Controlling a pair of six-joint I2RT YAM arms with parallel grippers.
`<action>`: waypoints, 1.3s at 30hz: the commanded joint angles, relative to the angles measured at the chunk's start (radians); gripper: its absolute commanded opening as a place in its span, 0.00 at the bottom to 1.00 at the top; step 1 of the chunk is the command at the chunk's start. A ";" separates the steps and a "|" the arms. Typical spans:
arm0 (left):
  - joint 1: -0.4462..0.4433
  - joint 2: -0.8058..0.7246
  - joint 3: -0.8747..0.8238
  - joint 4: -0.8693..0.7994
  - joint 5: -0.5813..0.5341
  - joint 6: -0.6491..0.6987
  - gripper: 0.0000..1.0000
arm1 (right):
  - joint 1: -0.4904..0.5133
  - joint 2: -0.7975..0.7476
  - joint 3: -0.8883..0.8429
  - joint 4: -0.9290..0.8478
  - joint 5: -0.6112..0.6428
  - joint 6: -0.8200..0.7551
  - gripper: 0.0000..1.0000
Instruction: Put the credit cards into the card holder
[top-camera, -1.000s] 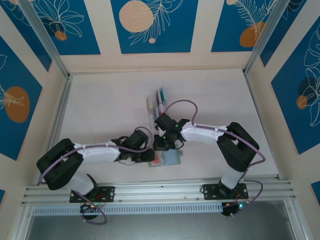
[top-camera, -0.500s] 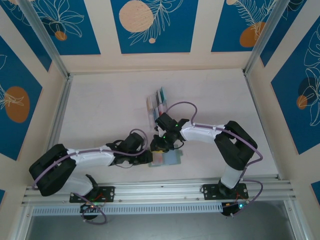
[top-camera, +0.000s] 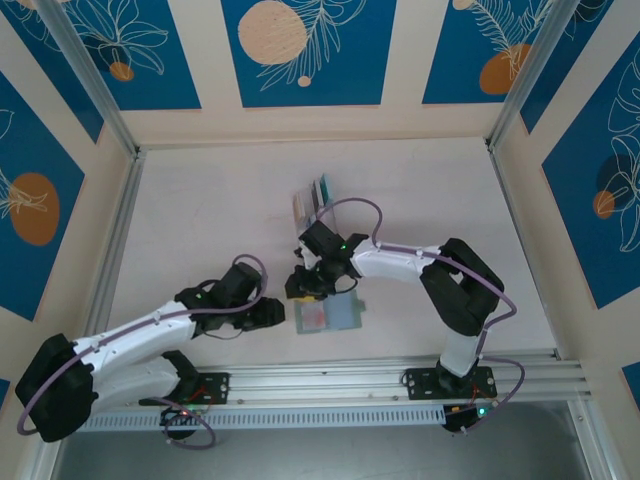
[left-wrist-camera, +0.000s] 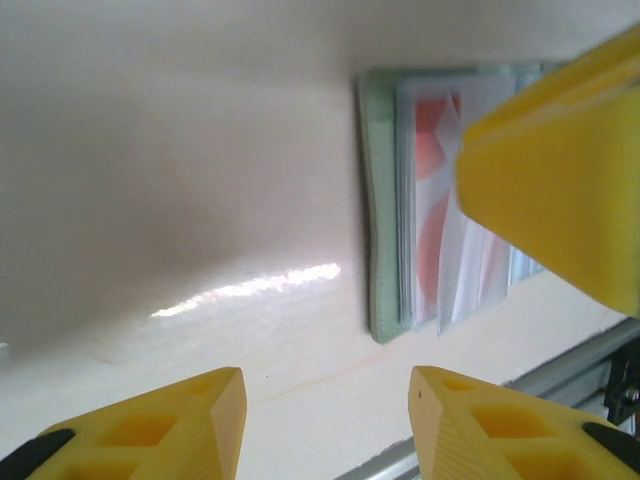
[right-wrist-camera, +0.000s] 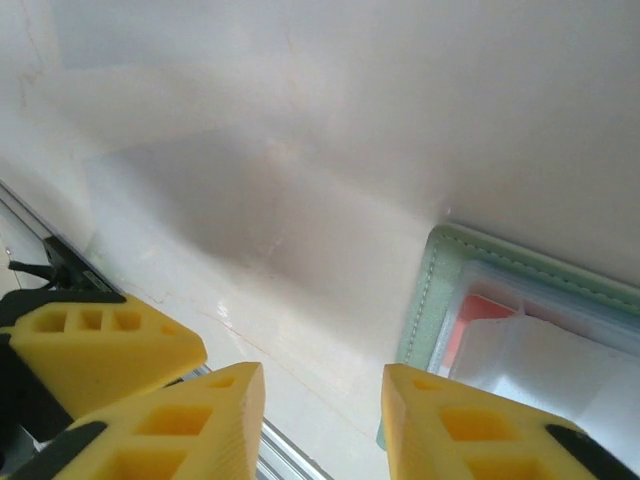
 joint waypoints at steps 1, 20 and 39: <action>0.070 -0.020 0.076 -0.095 0.015 0.084 0.48 | -0.047 -0.083 0.091 -0.154 0.053 -0.110 0.42; 0.300 0.554 0.581 0.148 0.328 0.183 0.32 | -0.351 0.073 0.471 -0.431 0.121 -0.332 0.34; 0.332 0.800 0.686 0.227 0.399 0.169 0.30 | -0.350 0.239 0.590 -0.414 0.055 -0.350 0.35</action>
